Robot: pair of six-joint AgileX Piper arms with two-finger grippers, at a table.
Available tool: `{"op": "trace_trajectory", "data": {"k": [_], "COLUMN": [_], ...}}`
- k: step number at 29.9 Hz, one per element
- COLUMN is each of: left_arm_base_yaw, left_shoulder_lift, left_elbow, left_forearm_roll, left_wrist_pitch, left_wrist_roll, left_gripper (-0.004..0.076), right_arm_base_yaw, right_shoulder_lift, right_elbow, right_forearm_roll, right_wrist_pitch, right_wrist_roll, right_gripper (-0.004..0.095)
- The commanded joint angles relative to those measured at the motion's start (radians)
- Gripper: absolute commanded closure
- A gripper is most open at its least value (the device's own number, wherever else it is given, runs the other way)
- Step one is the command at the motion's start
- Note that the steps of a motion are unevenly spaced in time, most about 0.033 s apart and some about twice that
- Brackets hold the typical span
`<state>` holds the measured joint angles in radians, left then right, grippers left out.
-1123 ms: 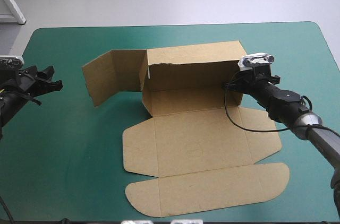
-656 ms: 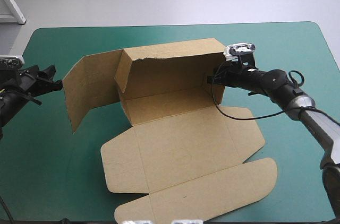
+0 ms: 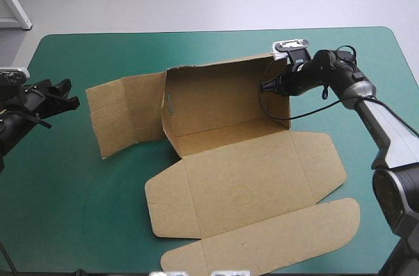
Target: Fold the box
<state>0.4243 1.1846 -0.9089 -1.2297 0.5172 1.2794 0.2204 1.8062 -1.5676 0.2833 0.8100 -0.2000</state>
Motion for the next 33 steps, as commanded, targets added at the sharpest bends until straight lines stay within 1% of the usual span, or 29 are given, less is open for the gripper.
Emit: {"op": "trace_trajectory", "data": {"k": [1, 6, 11, 14, 17, 18, 20, 23, 24, 26, 33], "left_arm_base_yaw": [-0.001, -0.001, -0.022, -0.034, -0.036, -0.036, -0.036, -0.036, -0.036, -0.036, -0.036], "left_shoulder_lift": [-0.023, -0.023, -0.023, -0.023, -0.021, -0.021, -0.021, -0.021, -0.021, -0.021, -0.021], "left_elbow": [-0.027, -0.027, -0.027, -0.027, -0.027, -0.027, -0.027, -0.027, -0.027, -0.027, -0.027], "left_forearm_roll": [-0.052, -0.055, -0.055, -0.055, -0.052, -0.052, -0.052, -0.052, -0.052, -0.052, -0.052], "left_wrist_pitch": [0.003, 0.006, 0.004, 0.004, 0.002, 0.004, 0.004, 0.004, 0.004, 0.004, 0.004], "left_wrist_roll": [-0.003, -0.003, -0.003, -0.003, -0.003, -0.003, -0.003, -0.003, -0.003, -0.003, -0.003], "left_gripper": [0.0375, 0.0375, 0.0375, 0.0375, 0.0375, 0.0375, 0.0375, 0.0375, 0.0375, 0.0375, 0.0375], "right_arm_base_yaw": [-0.008, -0.008, -0.008, -0.008, -0.008, -0.008, -0.008, -0.008, -0.008, -0.008, -0.008], "right_shoulder_lift": [-0.004, 0.04, 0.093, 0.117, 0.119, 0.117, 0.115, 0.115, 0.115, 0.115, 0.115], "right_elbow": [-0.112, -0.179, -0.198, -0.202, -0.202, -0.202, -0.203, -0.204, -0.204, -0.204, -0.204], "right_forearm_roll": [-0.016, -0.023, -0.023, -0.041, -0.051, -0.052, -0.05, -0.046, -0.046, -0.046, -0.046], "right_wrist_pitch": [0.032, 0.077, 0.108, 0.101, 0.063, 0.044, 0.019, 0.006, 0.0, -0.011, -0.028], "right_wrist_roll": [0.046, 0.063, 0.068, 0.068, 0.063, 0.061, 0.052, 0.052, 0.052, 0.052, 0.052], "right_gripper": [0.0908, 0.0908, 0.0908, 0.0908, 0.0902, 0.0881, 0.0802, 0.064, 0.0608, 0.0583, 0.058]}}
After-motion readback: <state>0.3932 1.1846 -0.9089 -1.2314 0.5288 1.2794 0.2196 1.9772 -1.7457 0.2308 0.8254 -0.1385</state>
